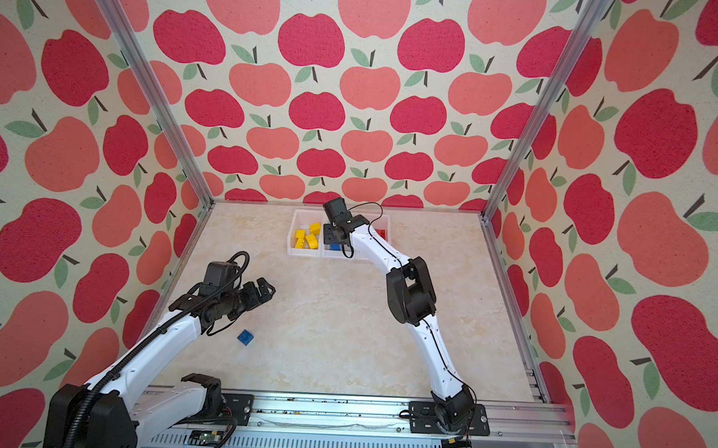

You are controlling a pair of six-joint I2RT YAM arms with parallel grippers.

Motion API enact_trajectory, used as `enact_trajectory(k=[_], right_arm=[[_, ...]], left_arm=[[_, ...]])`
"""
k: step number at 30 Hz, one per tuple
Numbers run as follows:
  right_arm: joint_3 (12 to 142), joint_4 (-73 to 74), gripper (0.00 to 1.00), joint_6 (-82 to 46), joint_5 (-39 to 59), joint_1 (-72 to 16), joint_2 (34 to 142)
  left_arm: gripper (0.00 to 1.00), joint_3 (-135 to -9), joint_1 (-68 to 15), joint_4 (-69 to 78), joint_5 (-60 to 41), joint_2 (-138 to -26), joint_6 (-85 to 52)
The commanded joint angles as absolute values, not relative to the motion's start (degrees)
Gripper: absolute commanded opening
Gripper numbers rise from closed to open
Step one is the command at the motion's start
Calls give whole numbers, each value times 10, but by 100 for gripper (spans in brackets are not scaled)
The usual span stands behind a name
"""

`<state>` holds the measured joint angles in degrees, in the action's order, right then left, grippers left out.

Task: Sort the legos into containers by color
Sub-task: 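Drop the blue brick in its compartment while the left gripper lowers, then close the left gripper on the small blue brick while the right gripper withdraws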

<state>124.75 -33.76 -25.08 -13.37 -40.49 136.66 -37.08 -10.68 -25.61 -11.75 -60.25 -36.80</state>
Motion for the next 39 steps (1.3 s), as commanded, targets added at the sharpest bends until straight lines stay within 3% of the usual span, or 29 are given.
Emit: enact_trajectory(k=[1, 18, 28, 39], right_arm=[[1215, -316, 69, -236, -129, -413, 1298], [920, -294, 80, -258, -93, -455, 1057], [761, -293, 82, -302, -51, -455, 945], [711, -302, 82, -316, -54, -452, 900]], left_arm=[[100, -395, -112, -323, -87, -590, -386], [81, -440, -159, -585, 5, -579, -598], [74, -400, -147, -541, -21, -615, -652], [68, -374, -124, -490, -37, -660, -638]])
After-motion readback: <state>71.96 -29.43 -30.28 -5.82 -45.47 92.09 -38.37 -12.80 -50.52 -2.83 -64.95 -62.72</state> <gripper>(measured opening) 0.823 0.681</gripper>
